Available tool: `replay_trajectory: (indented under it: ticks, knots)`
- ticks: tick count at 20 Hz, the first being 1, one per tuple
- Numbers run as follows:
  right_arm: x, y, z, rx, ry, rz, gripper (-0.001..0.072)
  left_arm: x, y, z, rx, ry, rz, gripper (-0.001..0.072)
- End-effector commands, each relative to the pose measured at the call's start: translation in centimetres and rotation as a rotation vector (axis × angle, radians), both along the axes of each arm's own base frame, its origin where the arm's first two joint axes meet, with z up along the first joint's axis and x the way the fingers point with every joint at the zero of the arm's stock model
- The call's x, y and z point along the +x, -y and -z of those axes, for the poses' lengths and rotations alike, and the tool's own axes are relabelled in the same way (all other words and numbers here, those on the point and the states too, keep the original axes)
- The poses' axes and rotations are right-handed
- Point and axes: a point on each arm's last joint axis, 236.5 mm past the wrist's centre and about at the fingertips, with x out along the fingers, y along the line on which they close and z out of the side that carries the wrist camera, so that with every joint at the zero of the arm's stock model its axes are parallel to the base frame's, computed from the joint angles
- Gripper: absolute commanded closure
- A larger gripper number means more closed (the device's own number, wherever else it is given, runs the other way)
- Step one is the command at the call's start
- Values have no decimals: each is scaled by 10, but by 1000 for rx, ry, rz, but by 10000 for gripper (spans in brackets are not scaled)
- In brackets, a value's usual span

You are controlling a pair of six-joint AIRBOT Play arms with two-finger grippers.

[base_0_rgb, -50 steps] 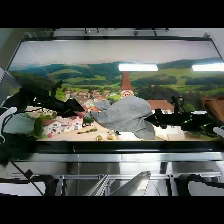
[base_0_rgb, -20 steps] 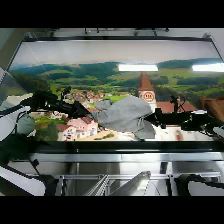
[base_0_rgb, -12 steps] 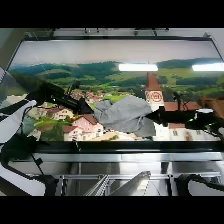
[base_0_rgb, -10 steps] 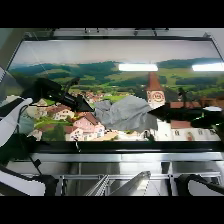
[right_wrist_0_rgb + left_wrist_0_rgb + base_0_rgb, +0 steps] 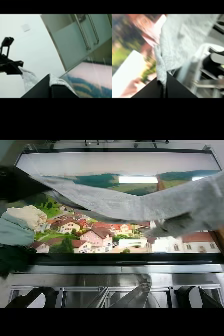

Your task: Fold the shirts.

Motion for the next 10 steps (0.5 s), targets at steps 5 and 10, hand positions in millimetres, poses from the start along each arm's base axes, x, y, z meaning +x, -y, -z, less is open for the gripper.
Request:
replay_trajectory:
  ticks: [5, 10]
  knots:
    - [6, 2, -31, -110, 100, 220, 700, -16, -31, -48, 19, 274, -254, 681]
    - [113, 35, 91, -132, -262, 320, 700, 88, -47, 120, -149, -291, -271, 680]
